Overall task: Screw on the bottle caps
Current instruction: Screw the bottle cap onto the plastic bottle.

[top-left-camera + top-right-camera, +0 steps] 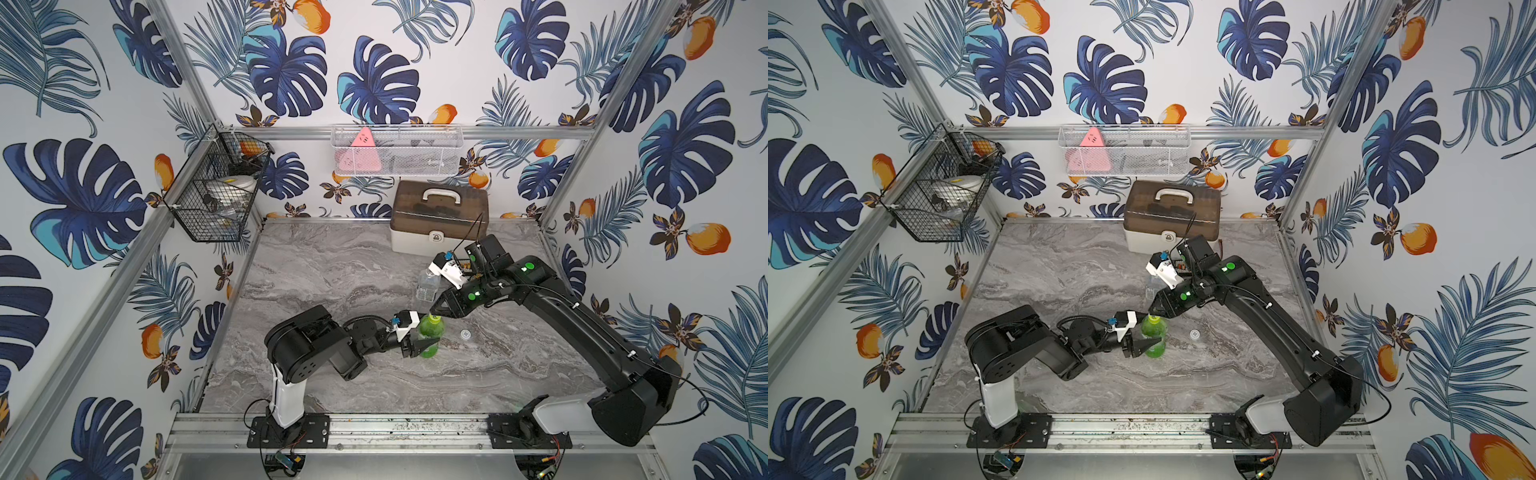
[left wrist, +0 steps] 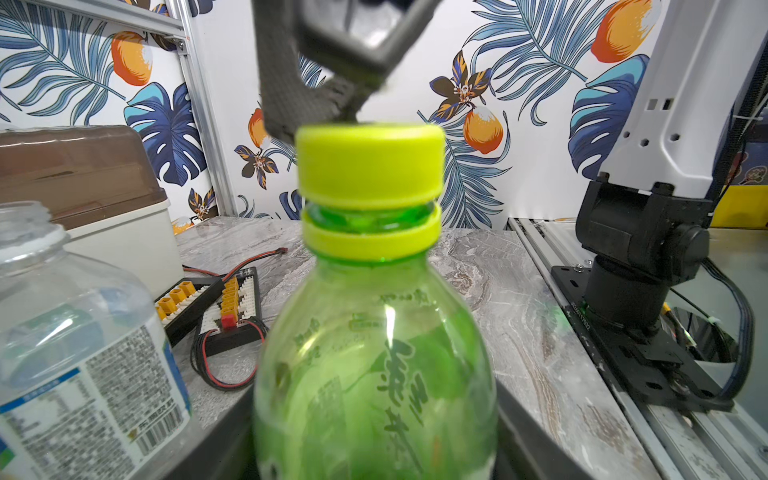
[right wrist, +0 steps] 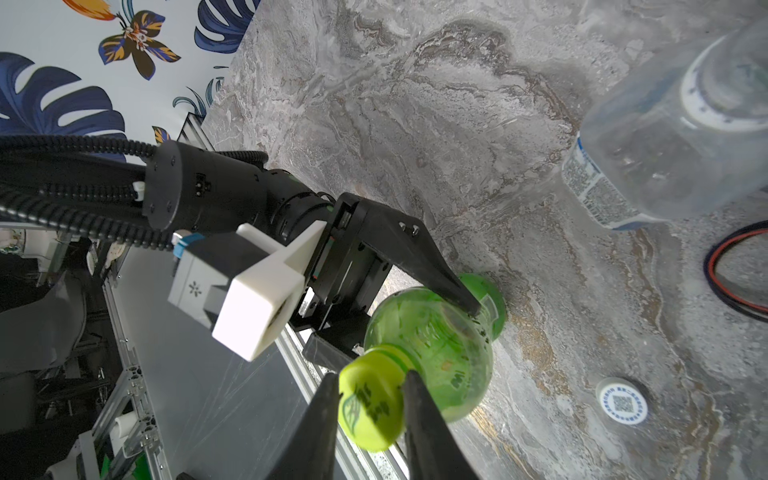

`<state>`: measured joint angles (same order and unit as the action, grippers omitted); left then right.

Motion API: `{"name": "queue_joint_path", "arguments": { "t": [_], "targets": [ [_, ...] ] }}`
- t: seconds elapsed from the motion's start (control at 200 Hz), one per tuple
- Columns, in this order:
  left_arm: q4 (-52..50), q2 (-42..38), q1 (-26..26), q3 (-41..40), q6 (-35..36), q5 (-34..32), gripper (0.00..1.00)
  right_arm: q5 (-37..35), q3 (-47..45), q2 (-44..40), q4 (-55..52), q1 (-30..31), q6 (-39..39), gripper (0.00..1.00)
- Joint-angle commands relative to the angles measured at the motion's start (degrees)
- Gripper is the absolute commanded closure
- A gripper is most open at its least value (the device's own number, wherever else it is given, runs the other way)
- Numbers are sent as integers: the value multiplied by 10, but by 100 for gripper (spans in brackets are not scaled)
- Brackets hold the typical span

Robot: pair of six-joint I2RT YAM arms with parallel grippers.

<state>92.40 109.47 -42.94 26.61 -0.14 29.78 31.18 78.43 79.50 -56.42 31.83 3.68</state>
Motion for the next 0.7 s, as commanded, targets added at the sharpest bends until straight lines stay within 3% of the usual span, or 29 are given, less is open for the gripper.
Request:
{"name": "queue_joint_path", "arguments": {
  "t": [0.0,0.405,0.695],
  "targets": [
    [-38,8,3,-8,3,-27,32,43,-10,-7,-29,2,4,71],
    [-37,11,2,-6,3,-28,32,63,-48,-55,-29,4,-10,72],
    [-38,8,3,-7,6,-22,32,8,-21,-54,17,1,-23,64]
  ]
}}
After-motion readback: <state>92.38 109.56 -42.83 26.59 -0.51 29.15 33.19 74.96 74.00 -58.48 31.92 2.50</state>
